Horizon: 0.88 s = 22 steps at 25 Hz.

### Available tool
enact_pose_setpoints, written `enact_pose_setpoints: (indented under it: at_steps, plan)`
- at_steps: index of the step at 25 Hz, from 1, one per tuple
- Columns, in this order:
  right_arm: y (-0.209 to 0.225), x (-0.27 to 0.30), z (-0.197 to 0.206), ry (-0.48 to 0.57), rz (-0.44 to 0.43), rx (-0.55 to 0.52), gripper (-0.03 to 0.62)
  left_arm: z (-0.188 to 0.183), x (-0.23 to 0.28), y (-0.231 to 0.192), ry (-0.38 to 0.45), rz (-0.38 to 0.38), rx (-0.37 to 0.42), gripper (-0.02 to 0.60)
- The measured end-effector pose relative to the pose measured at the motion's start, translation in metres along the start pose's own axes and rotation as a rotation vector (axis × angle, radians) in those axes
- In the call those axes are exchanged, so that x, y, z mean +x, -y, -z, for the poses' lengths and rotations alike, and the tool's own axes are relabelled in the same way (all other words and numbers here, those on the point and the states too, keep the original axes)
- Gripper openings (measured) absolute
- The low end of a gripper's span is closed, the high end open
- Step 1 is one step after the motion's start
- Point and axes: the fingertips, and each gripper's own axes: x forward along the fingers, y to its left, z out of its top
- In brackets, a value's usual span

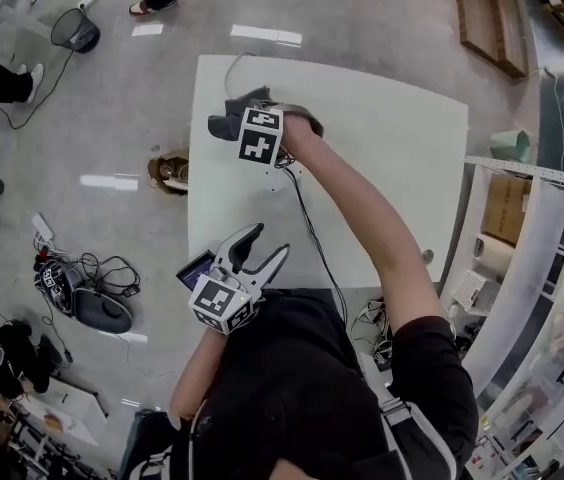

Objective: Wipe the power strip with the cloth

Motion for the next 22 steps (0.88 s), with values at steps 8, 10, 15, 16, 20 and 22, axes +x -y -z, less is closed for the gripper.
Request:
enact_pose_setpoints:
  at_steps: [8, 10, 15, 16, 20, 22]
  plan:
    - [-0.107, -0.045, 0.100, -0.006, -0.023, 0.257, 0.120, -0.006, -0.002, 0.002, 0.005, 0.054, 0.038, 0.301]
    - [-0.133, -0.049, 0.113, -0.030, -0.024, 0.269, 0.120, -0.005, -0.003, 0.001, 0.004, 0.055, 0.044, 0.301]
    - [-0.187, -0.058, 0.132, -0.088, -0.131, 0.266, 0.121, -0.005, -0.002, 0.007, 0.014, 0.055, 0.055, 0.301]
    - [-0.198, -0.063, 0.135, -0.088, -0.194, 0.273, 0.121, -0.005, -0.002, 0.011, 0.013, 0.056, 0.056, 0.301]
    - [-0.135, -0.092, 0.118, 0.131, -0.134, 0.473, 0.121, -0.002, 0.001, 0.028, 0.003, 0.066, 0.073, 0.301]
    - [-0.065, -0.101, 0.102, 0.211, 0.058, 0.510, 0.121, 0.001, 0.004, 0.040, 0.002, 0.074, 0.080, 0.301]
